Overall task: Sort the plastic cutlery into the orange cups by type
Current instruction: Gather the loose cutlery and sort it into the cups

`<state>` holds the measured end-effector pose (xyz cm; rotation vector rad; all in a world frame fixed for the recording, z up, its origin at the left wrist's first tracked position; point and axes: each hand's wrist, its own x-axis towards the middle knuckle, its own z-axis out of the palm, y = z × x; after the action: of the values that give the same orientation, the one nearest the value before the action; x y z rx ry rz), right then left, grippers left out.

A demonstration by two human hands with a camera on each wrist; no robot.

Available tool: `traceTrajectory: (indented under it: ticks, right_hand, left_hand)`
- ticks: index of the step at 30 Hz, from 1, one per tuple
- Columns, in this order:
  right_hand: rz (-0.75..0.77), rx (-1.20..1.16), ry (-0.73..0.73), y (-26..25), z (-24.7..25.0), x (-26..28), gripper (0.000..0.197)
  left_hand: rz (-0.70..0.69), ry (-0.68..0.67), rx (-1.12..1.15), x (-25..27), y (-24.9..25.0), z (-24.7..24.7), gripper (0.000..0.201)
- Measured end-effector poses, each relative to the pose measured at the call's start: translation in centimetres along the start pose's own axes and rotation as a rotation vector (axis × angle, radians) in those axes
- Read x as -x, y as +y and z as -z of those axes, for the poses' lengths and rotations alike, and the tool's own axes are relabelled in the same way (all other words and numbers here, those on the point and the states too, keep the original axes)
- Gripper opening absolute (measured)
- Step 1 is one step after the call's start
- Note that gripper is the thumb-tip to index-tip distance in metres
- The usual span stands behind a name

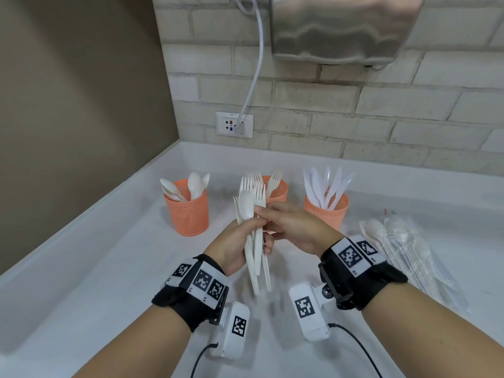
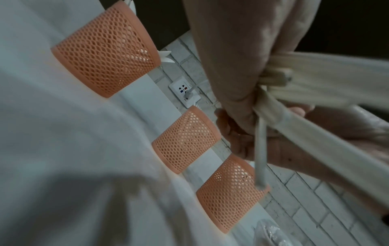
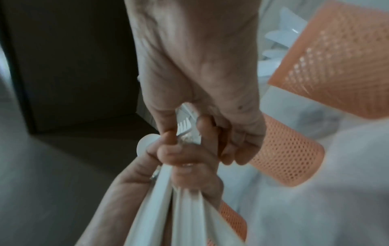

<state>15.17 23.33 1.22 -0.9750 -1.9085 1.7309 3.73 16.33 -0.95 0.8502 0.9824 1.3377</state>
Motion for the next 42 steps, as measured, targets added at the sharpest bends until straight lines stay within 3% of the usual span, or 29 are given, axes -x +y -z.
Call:
traceTrajectory:
  ticks: [3, 6, 9, 13, 16, 24, 27, 30, 34, 37, 40, 42]
  right_hand:
    - [0.032, -0.108, -0.013, -0.2, -0.3, -0.2, 0.039]
    - [0.058, -0.105, -0.031, -0.5, -0.9, -0.1, 0.020]
    - [0.052, -0.107, -0.036, -0.4, -1.5, -0.4, 0.023]
    - [0.039, -0.178, 0.020, -0.3, -2.0, -1.1, 0.020]
    - [0.071, -0.232, 0.083, 0.0, -2.2, -1.4, 0.013]
    - [0.287, -0.645, 0.198, 1.0, -2.0, -3.3, 0.044]
    - [0.213, -0.614, 0.077, 0.9, -2.6, -2.6, 0.017]
    - [0.098, -0.550, 0.057, 0.5, -2.9, -2.3, 0.012]
    - [0.116, -0.571, 0.153, -0.7, -2.3, -3.2, 0.025]
    - [0.249, -0.674, 0.255, -2.9, -1.1, -4.7, 0.021]
    - [0.460, -0.457, 0.483, -5.4, 0.9, -6.2, 0.013]
    - [0.571, -0.275, 0.612, -6.0, 1.9, -7.3, 0.020]
  left_hand:
    - [0.034, -0.047, -0.012, 0.5, 0.2, 0.3, 0.022]
    - [0.041, -0.069, 0.038, 0.7, 0.3, 0.5, 0.023]
    - [0.057, -0.101, 0.107, 0.7, 0.4, 0.9, 0.017]
    - [0.151, -0.206, 0.075, 1.0, 0.7, 1.9, 0.025]
    - [0.166, -0.221, 0.183, 0.9, 0.6, 2.5, 0.038]
    - [0.129, -0.166, 0.065, 0.6, 0.4, 2.8, 0.020]
    - [0.113, -0.155, 0.083, 0.5, 0.9, 2.5, 0.013]
    - [0.126, -0.159, -0.025, 0.5, 0.8, 2.6, 0.022]
    - [0.130, -0.123, -0.046, 0.6, 1.2, 3.1, 0.030]
    - [0.112, -0.046, 0.014, 0.4, 1.8, 3.8, 0.025]
    - [0.078, 0.090, 0.017, 0.3, 2.1, 4.6, 0.013]
    - [0.068, 0.134, -0.014, 0.3, 2.2, 4.8, 0.012]
